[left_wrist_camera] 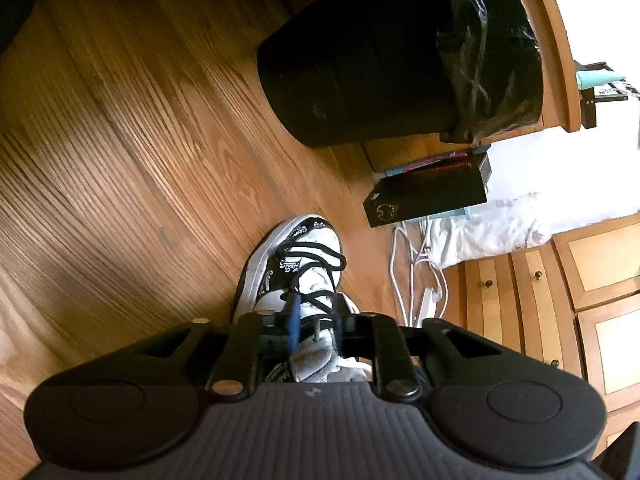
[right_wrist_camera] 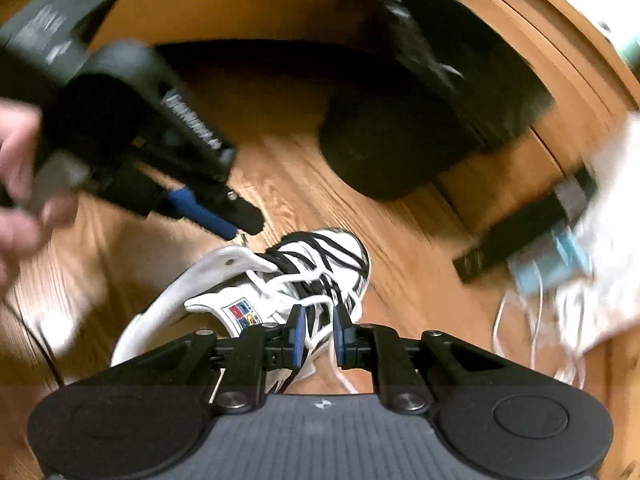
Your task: Lace up shoes with both hands
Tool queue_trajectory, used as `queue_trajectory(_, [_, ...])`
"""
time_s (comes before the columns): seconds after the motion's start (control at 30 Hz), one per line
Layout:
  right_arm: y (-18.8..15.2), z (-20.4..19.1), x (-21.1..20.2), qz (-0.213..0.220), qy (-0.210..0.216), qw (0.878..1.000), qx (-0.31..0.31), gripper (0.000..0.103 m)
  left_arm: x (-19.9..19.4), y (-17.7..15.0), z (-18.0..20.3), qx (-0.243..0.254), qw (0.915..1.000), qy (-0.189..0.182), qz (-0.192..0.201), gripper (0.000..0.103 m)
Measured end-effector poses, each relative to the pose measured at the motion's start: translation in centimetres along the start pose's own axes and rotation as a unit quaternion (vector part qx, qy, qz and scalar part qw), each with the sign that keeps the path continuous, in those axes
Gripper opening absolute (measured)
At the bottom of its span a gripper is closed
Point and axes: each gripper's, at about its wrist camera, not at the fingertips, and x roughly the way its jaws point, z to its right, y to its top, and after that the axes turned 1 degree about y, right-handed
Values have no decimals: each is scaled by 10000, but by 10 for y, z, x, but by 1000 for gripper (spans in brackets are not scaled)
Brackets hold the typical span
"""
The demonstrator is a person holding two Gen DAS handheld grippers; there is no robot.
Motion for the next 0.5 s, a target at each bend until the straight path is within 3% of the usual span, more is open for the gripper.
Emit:
queue_trajectory(0.13, [-11, 5, -3, -17, 118, 9983, 577, 16, 3, -2, -3, -99, 9999, 61, 15, 25])
queue_trajectory(0.37, [-20, 1, -6, 38, 5, 9964, 844, 16, 5, -6, -3, -133, 9999, 39, 62, 25])
queue_trajectory(0.5, [-18, 1, -8, 55, -33, 9959, 900, 16, 9, -10, 4, 105, 9998, 138, 29, 25])
